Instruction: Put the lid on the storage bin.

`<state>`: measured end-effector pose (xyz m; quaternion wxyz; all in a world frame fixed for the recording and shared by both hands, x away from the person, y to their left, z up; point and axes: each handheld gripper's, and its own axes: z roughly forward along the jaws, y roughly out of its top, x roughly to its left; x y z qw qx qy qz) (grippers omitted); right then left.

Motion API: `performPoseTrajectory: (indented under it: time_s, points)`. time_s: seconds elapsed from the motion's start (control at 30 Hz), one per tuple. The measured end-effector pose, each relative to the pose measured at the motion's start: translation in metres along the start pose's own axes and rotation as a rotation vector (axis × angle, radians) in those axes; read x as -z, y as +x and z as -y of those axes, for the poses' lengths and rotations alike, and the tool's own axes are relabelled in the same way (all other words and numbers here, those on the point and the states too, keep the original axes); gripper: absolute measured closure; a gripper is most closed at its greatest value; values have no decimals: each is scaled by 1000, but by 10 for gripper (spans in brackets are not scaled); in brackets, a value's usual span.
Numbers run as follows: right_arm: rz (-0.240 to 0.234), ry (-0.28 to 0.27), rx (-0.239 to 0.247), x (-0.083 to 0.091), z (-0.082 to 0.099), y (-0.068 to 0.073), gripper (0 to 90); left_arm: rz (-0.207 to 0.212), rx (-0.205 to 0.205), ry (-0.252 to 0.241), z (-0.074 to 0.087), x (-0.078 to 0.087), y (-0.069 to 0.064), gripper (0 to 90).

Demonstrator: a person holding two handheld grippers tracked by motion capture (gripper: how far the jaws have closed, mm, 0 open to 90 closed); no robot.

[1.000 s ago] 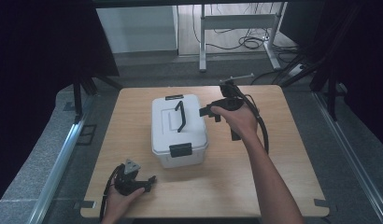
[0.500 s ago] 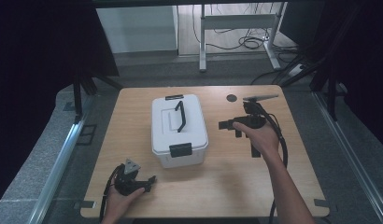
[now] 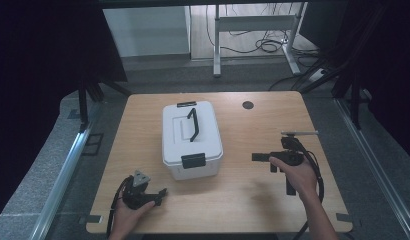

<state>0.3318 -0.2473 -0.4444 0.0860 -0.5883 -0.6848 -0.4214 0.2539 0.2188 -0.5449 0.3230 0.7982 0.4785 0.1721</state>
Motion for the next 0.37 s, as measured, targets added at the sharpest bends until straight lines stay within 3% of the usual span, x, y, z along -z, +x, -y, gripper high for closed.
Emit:
performPoseTrajectory:
  time_s: [0.2,0.37]
  points:
    - [13,-6,-18,2,8,-13,478,0,-2,2,0,0,0,103]
    - [9,-12,-16,5,10,-15,468,0,-2,2,0,0,0,102]
